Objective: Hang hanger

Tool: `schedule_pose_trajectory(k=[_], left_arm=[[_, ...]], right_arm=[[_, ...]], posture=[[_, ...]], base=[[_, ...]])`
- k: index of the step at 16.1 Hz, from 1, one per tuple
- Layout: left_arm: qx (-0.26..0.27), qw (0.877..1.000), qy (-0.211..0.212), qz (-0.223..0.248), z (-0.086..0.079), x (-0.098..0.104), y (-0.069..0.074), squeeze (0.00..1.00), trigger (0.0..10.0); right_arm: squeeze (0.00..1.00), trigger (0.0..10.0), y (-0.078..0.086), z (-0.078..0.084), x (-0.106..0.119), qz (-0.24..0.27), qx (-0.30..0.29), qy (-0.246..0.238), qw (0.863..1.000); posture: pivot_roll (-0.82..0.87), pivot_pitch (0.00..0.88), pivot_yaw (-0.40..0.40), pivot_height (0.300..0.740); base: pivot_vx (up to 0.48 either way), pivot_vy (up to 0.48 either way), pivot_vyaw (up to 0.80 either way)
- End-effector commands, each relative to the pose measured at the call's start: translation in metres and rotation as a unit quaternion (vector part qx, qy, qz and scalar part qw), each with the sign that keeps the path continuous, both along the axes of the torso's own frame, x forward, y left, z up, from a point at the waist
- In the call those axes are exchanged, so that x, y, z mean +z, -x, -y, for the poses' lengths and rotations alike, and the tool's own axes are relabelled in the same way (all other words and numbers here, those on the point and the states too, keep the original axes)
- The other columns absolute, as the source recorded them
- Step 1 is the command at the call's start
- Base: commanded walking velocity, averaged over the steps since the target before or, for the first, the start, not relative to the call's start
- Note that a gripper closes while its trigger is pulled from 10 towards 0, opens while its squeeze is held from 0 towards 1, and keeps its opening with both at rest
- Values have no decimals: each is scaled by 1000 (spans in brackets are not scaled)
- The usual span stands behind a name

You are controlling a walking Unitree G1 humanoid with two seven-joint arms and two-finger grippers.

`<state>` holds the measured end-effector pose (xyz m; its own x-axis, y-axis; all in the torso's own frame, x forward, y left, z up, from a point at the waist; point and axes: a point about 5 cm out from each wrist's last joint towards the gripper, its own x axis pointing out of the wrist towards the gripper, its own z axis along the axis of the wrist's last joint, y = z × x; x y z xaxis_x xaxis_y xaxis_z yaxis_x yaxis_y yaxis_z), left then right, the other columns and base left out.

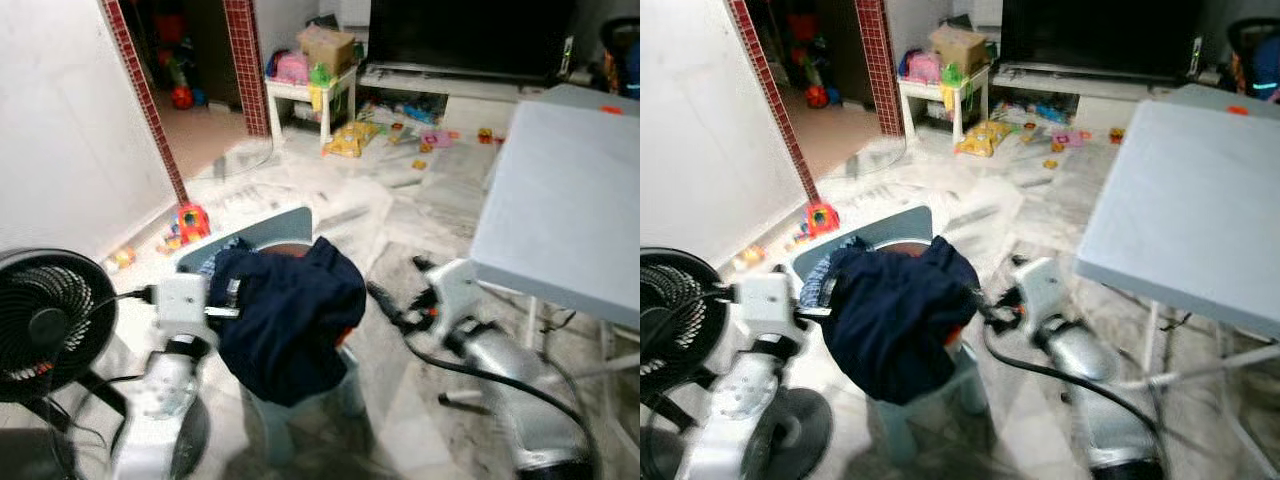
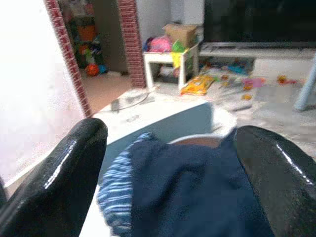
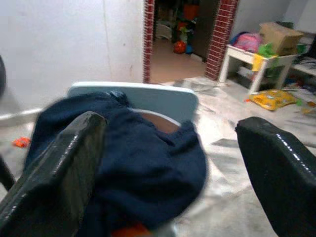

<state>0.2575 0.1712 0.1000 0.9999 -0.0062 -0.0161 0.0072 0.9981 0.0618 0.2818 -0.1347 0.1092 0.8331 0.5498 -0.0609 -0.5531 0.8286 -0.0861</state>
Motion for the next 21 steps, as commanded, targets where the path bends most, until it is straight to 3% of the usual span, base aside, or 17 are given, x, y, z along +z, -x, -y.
schedule_pose_trajectory(k=[1, 7, 14, 21], left_arm=[[-4, 1000, 2, 2, 3, 2, -1, 0, 10000], [-6, 1000, 12, -5, 5, 1, -3, 0, 10000], [-8, 1000, 14, -9, 6, 0, -4, 0, 10000], [0, 1000, 13, -26, 6, -4, -5, 0, 10000]], right_arm=[[0, 10000, -1, 6, 2, 2, -5, 8, 1000], [0, 10000, 0, 4, 2, 5, 3, 11, 1000], [0, 10000, 1, 1, 1, 4, 14, 12, 1000], [0, 10000, 0, -2, -2, -3, 19, 14, 1000]], posture=[[-46, 0, 41, 740], [-47, 0, 41, 740], [-46, 0, 39, 740], [-43, 0, 38, 740]], base=[[270, 0, 0], [322, 0, 0], [273, 0, 668], [0, 0, 212]])
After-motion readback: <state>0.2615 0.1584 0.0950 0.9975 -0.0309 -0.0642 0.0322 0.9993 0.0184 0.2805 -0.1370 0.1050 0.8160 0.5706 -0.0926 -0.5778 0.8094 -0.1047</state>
